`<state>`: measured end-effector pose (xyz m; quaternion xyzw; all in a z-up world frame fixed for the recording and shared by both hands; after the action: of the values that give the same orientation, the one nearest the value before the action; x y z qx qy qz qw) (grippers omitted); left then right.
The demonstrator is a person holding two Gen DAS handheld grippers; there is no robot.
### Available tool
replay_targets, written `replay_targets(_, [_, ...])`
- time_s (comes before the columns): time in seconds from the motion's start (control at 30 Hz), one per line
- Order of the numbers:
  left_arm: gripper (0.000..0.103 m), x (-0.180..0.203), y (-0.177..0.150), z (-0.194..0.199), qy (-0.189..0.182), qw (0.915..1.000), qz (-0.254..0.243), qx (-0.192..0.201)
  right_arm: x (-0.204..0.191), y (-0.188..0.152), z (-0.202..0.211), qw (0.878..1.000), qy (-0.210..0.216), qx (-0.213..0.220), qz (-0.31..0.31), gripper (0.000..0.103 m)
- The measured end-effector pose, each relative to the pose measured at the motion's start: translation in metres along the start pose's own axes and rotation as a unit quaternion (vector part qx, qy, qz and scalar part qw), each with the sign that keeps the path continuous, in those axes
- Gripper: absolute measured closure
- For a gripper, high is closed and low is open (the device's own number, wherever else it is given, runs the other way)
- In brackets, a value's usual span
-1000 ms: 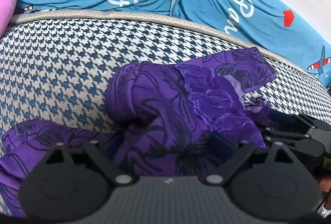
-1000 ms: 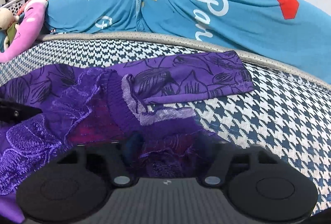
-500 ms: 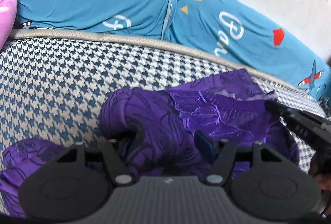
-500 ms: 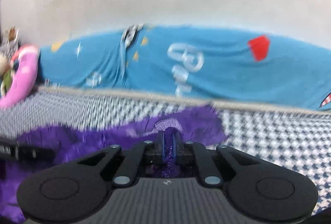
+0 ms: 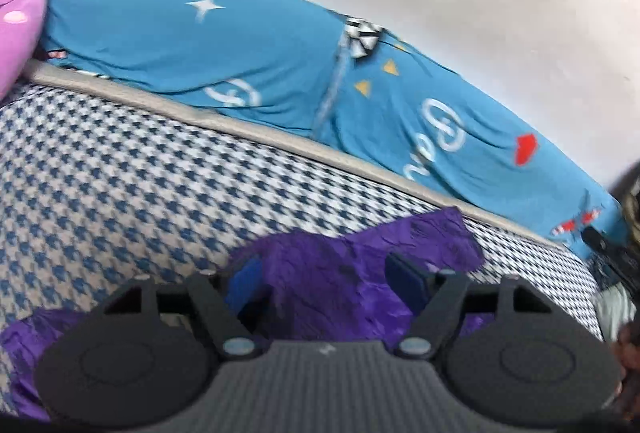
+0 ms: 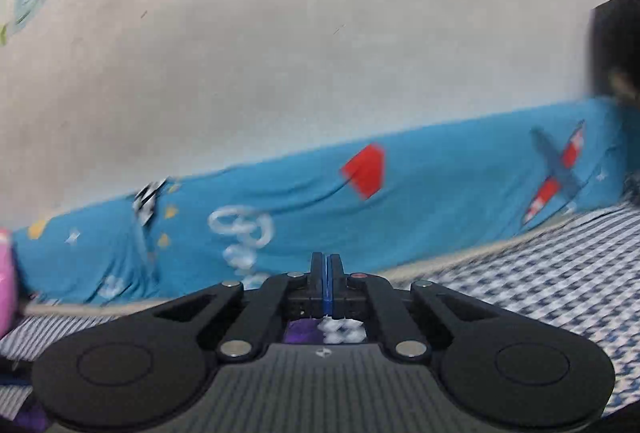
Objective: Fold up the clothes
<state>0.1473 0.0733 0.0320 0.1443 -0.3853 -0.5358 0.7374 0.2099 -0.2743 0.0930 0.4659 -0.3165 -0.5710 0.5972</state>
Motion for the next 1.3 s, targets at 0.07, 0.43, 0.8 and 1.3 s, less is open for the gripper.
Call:
replay_targets(0.07, [0.027, -0.007, 0.003, -0.003, 0.012, 0.9999, 0.009, -0.003, -0.007, -0.008, -0.006, 0.999, 0.020, -0.024, 0.011, 0.100])
replay_targets(0.43, [0.006, -0.014, -0.015, -0.017, 0.026, 0.9977, -0.001, -0.062, -0.013, -0.052, -0.034, 0.987, 0.067, -0.140, 0.037, 0.051])
replay_targets(0.8, [0.000, -0.003, -0.032, -0.027, 0.016, 0.9939, -0.026, -0.106, 0.000, -0.085, -0.057, 0.971, 0.068, -0.231, 0.020, 0.031])
replay_targets(1.3, [0.027, 0.018, -0.045, -0.040, 0.031, 0.9917, -0.069, -0.104, -0.053, -0.108, -0.044, 0.954, 0.151, -0.247, 0.083, 0.068])
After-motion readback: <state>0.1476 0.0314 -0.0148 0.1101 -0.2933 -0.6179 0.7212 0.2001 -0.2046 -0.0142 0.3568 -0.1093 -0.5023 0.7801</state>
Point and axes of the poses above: each gripper's, at about its wrist camera, not at the fingertips, and z roughly against the way its jaws point, x to its right, y to its top, the point moved 2 cm from there along -z, roughly the way its jaws point, and after that the axes turned 4 degrees about z, right-handed, at the moved point
